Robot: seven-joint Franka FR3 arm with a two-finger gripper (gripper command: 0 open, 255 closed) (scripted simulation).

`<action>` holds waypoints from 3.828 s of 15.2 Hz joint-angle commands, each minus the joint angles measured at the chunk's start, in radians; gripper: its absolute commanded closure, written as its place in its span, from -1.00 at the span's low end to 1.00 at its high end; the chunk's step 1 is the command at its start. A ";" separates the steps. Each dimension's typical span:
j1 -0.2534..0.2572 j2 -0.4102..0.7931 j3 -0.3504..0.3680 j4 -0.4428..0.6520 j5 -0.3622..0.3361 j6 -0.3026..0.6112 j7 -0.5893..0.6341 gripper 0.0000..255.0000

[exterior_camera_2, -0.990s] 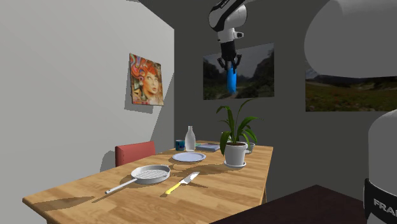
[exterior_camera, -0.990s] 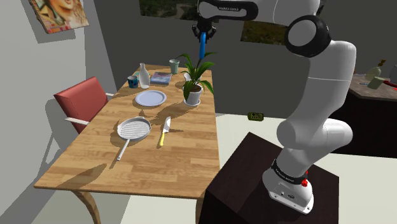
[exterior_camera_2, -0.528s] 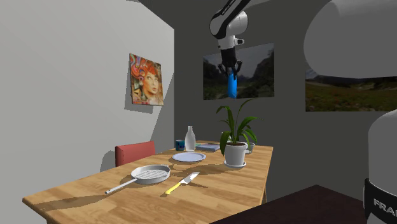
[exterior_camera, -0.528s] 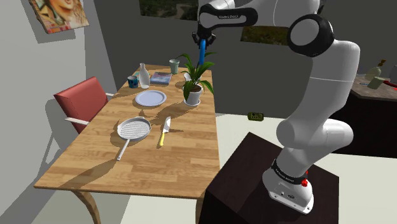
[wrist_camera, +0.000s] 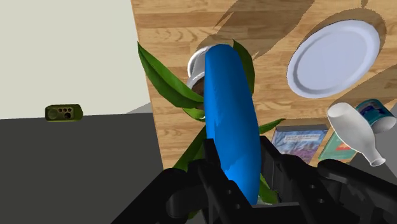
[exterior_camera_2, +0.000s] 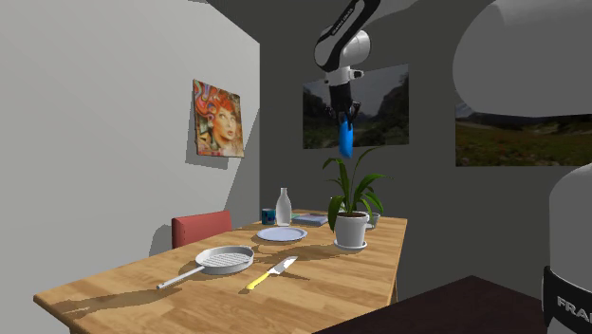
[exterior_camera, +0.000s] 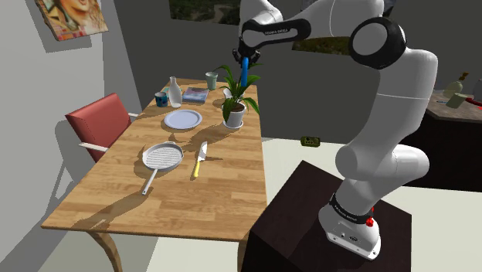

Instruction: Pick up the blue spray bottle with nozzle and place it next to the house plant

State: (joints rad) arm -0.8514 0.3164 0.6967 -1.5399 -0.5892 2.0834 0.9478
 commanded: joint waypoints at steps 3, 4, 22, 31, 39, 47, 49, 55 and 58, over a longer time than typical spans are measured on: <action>-0.003 0.005 -0.006 -0.044 -0.015 0.045 0.022 1.00; -0.004 0.007 -0.008 -0.054 -0.020 0.056 0.028 1.00; 0.013 0.074 -0.058 -0.197 -0.136 0.231 0.153 1.00; 0.037 0.128 -0.096 -0.237 -0.215 0.304 0.227 1.00; 0.064 0.184 -0.138 -0.256 -0.291 0.362 0.297 1.00; 0.096 0.248 -0.185 -0.259 -0.370 0.414 0.369 1.00; 0.105 0.265 -0.197 -0.258 -0.389 0.426 0.387 1.00; 0.131 0.319 -0.234 -0.249 -0.448 0.461 0.441 1.00; 0.145 0.346 -0.253 -0.241 -0.476 0.477 0.468 1.00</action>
State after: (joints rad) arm -0.7103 0.6545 0.4496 -1.7830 -1.0562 2.5552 1.4069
